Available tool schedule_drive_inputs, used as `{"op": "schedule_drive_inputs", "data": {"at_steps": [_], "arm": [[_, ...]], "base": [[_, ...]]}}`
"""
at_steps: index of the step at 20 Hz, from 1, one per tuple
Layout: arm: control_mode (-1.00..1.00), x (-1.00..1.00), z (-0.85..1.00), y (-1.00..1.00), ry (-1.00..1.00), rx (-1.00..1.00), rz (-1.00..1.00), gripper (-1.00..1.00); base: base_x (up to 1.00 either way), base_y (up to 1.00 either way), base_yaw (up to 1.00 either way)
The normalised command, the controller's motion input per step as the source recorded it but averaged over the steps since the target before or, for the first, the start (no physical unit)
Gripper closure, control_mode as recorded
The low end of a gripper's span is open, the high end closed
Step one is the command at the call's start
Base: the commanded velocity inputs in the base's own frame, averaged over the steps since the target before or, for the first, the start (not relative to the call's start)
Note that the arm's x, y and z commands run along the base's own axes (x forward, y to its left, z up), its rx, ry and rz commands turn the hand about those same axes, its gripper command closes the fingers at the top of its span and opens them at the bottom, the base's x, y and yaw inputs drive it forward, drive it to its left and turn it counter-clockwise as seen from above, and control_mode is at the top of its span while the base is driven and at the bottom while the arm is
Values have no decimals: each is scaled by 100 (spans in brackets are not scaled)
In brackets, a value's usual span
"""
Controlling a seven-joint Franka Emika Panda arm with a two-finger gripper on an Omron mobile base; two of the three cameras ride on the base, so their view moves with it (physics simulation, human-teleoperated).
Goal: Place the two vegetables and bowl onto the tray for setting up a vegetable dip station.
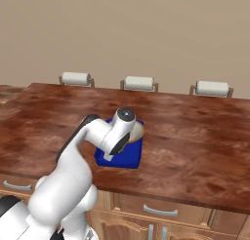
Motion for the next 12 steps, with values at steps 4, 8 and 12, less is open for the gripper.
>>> {"op": "schedule_drive_inputs", "data": {"at_steps": [4,8,12], "arm": [[-100,10,-7,0,0,3,0,100],[-100,11,-10,0,0,3,0,100],[-100,10,-9,0,0,2,0,100]], "base": [[0,0,0],[0,0,0],[0,0,0]]}}
